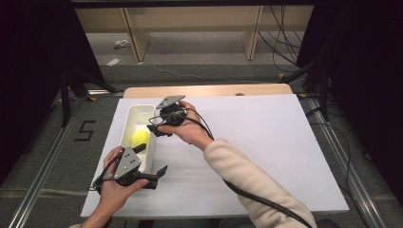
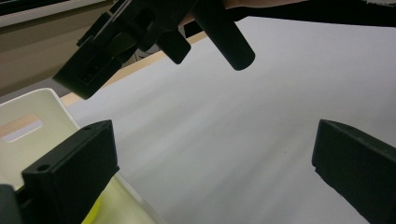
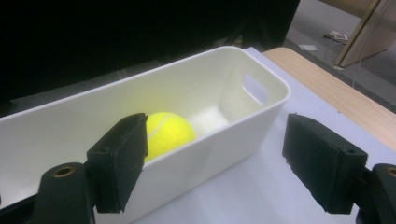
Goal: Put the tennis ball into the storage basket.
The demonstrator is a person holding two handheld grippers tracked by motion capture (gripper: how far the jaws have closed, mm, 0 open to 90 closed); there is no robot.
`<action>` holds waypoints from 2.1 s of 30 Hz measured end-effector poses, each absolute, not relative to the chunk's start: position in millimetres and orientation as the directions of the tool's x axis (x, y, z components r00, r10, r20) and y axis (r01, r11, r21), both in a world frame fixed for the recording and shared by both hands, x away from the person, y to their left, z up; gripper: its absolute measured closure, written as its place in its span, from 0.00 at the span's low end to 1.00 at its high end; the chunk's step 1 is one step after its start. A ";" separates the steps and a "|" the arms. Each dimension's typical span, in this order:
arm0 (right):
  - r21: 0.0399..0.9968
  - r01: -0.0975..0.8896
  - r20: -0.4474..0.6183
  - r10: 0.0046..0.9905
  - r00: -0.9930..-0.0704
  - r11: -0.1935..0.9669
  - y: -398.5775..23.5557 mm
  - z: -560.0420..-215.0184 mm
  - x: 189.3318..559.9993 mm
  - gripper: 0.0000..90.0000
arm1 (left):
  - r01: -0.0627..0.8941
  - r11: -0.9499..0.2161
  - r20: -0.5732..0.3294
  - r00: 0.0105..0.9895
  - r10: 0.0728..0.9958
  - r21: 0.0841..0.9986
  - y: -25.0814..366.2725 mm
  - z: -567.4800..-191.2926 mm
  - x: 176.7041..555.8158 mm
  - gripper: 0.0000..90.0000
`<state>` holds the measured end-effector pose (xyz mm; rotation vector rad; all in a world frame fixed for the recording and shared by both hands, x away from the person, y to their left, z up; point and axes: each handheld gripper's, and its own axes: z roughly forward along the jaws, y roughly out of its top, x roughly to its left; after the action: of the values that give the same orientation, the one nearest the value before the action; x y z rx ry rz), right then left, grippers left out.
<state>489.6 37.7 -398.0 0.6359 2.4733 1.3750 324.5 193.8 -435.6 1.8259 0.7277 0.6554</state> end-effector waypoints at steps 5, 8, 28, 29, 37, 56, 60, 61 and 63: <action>0.852 0.255 -0.005 0.493 -0.870 0.457 25.2 -395.2 490.0 0.25 | 0.181 -0.296 0.104 0.668 0.737 0.938 194.2 -435.7 324.4 0.00; 0.856 0.254 -0.007 0.502 -0.865 0.451 17.4 -394.7 490.1 0.25 | 0.181 -0.297 0.105 0.667 0.737 0.938 194.3 -435.7 324.2 0.00; 0.869 0.275 -0.002 0.558 -0.830 0.412 -34.9 -388.8 485.7 0.25 | 0.181 -0.296 0.104 0.667 0.738 0.938 194.3 -435.6 323.8 0.00; 0.870 0.274 -0.003 0.562 -0.827 0.409 -37.5 -389.1 485.8 0.25 | 0.181 -0.296 0.104 0.667 0.738 0.938 194.3 -435.5 323.7 0.00; 0.874 0.287 0.007 0.582 -0.813 0.391 -55.4 -390.4 484.0 0.25 | 0.180 -0.294 0.103 0.667 0.737 0.939 194.6 -435.6 323.8 0.00; 0.881 0.305 0.011 0.627 -0.779 0.363 -99.4 -392.4 477.3 0.25 | 0.180 -0.296 0.107 0.661 0.743 0.938 194.9 -435.6 323.9 0.00; 0.882 0.308 0.010 0.639 -0.769 0.357 -110.9 -393.2 475.7 0.25 | 0.183 -0.292 0.104 0.659 0.745 0.939 195.2 -435.7 324.0 0.00; 0.881 0.308 0.008 0.641 -0.768 0.358 -113.5 -393.8 475.4 0.25 | 0.183 -0.292 0.103 0.659 0.745 0.939 195.2 -435.6 324.1 0.00; 0.881 0.315 0.012 0.649 -0.761 0.353 -118.1 -394.8 474.2 0.25 | 0.182 -0.289 0.102 0.659 0.745 0.940 195.2 -435.7 324.1 0.00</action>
<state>474.2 -118.1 -394.8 0.8501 2.2824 1.3714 324.1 195.2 -435.7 1.8147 0.7401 0.6637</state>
